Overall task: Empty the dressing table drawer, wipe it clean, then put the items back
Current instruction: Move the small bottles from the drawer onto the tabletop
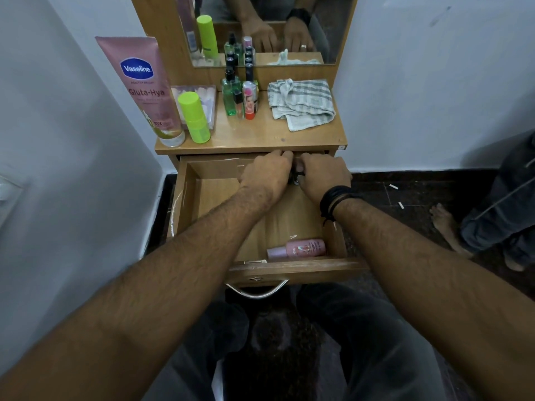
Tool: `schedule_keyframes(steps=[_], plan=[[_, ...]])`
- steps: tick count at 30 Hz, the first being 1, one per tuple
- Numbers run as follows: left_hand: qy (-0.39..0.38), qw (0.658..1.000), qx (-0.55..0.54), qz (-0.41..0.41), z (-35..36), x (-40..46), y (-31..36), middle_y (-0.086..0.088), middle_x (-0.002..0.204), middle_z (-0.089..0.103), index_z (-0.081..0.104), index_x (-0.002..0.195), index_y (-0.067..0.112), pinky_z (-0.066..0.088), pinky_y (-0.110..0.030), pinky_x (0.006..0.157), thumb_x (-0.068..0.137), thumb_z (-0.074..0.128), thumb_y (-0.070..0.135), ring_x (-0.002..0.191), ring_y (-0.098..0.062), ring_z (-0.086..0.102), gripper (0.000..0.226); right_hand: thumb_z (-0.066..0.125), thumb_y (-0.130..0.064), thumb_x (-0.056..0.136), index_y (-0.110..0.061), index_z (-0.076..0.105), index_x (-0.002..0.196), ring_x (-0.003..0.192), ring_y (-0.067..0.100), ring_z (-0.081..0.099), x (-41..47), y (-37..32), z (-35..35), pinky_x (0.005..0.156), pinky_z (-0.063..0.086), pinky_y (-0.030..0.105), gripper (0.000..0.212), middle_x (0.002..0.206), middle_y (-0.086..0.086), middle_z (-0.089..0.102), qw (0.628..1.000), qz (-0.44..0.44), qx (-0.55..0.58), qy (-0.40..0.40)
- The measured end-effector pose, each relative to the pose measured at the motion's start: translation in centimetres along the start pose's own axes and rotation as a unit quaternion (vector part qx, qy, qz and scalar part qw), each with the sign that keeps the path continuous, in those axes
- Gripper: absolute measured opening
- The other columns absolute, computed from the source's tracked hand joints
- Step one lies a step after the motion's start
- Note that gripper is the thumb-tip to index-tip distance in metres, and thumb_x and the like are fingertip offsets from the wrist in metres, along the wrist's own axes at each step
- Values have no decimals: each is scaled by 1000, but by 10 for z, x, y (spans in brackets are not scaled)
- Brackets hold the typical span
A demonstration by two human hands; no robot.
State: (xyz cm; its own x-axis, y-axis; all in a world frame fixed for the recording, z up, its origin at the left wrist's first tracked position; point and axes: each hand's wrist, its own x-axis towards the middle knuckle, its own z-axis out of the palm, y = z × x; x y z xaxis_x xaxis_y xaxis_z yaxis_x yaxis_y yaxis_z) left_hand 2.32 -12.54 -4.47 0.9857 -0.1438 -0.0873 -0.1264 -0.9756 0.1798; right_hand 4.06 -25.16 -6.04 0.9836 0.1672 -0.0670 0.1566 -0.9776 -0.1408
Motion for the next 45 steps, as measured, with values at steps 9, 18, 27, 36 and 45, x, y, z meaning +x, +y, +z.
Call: schedule_keyframes(steps=[9,18,27,36,45], plan=[[6,1000,0,6,-10,-15,-9,-8,118,56,51,115,18,52,-51,76,98,55,21,108,-36,57,17,61,-36,89,-25,63,97,98,31,60,-7,1,-7,89,52,47,14,96,3,67,999,21,25,-18],[35,999,12,13,-78,-27,-25,-5,105,64,64,108,23,49,-36,71,91,61,30,96,-28,60,19,70,-21,75,-18,70,81,84,20,64,-11,-17,-58,68,47,28,6,88,1,71,990,-23,138,13],[129,990,22,-52,-136,8,-43,-9,106,65,69,107,20,55,-45,79,85,74,17,95,-29,61,24,67,-16,80,-14,76,86,88,21,66,40,-55,-104,77,55,34,11,90,3,74,970,-49,191,145],[143,985,19,-93,-125,28,-57,-9,99,53,65,111,14,49,-42,71,90,69,12,90,-28,48,22,68,-25,88,-22,74,91,96,25,66,72,-81,-95,83,55,37,8,101,4,73,973,-55,174,141],[129,987,19,-96,-120,37,-65,-13,113,62,67,112,14,51,-44,77,94,64,13,103,-33,57,18,61,-23,91,-22,74,94,96,29,65,80,-87,-87,82,56,40,14,100,7,72,979,-60,144,134]])
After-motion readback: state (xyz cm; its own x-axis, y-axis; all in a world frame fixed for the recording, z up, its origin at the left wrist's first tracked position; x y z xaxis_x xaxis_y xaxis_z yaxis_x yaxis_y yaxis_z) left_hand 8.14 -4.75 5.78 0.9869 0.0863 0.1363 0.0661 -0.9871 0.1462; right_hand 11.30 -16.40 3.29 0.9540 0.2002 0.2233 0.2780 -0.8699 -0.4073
